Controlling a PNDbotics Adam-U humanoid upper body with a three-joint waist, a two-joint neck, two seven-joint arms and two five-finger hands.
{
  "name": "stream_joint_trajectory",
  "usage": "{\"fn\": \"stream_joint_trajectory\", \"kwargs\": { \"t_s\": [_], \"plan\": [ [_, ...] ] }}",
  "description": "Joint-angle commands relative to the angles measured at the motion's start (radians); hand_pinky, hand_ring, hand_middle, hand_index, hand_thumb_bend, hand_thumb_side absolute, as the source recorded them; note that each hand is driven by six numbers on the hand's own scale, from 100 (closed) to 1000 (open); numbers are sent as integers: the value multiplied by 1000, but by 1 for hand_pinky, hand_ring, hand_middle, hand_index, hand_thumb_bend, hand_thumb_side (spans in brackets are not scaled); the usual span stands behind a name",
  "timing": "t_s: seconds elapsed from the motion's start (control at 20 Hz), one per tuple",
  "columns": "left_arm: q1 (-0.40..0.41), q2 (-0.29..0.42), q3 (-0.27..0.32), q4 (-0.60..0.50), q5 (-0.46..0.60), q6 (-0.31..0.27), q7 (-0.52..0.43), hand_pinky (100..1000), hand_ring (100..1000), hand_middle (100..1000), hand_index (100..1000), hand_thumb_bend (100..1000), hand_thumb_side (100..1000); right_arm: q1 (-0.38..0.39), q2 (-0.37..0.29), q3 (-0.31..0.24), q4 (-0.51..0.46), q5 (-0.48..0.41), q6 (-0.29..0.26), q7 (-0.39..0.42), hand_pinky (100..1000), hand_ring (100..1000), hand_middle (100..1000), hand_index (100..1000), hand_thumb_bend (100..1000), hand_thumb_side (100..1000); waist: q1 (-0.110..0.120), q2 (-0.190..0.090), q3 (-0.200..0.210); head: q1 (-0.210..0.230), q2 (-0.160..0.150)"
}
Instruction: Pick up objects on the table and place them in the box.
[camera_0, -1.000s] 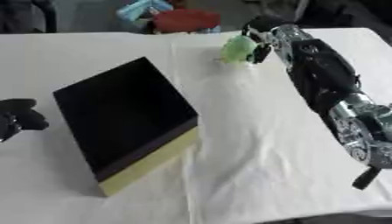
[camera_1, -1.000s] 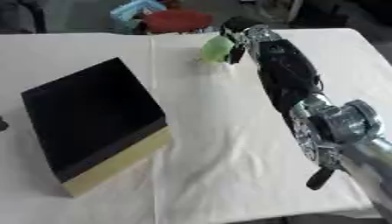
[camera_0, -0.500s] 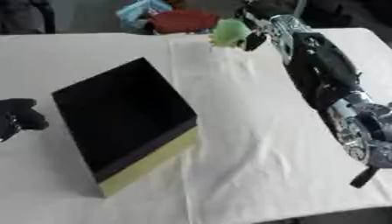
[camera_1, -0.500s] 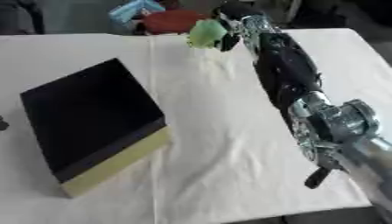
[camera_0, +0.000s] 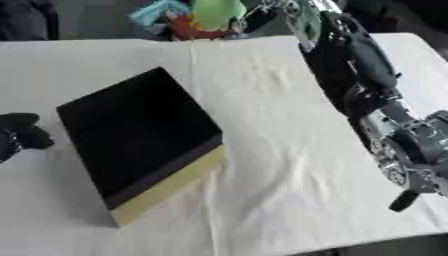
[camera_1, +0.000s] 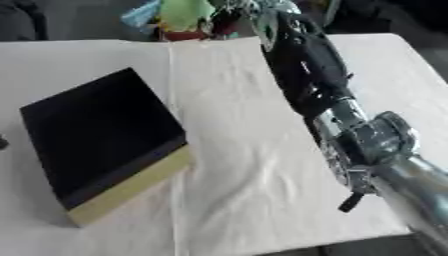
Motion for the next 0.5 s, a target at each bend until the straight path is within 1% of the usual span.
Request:
{"fn": "stream_joint_trajectory", "kwargs": {
  "t_s": [0.05, 0.2, 0.3, 0.5],
  "plan": [
    [-11, 13, 9, -13, 7, 1, 0, 740, 662, 604, 806, 339, 800, -19, -8, 58, -117, -112, -52, 67, 660, 531, 333, 422, 100, 100, 2, -18, -2, -5, -6],
    [-11, 13, 9, -14, 7, 1, -2, 740, 662, 604, 806, 343, 798, -11, -3, 116, -201, -195, -79, 143, 665, 541, 342, 431, 100, 100, 0, -18, -2, -8, -6],
    [-12, 13, 8, -15, 8, 1, -3, 740, 662, 604, 806, 348, 795, -4, 3, 146, -238, -227, -82, 193, 665, 541, 341, 431, 100, 100, -1, -19, -2, -10, -5],
    [-13, 12, 8, -19, 12, -1, -7, 740, 660, 599, 805, 352, 793, 17, 29, 182, -258, -221, -34, 260, 663, 545, 335, 426, 100, 104, -2, -19, -3, -12, -7]
  ]
}}
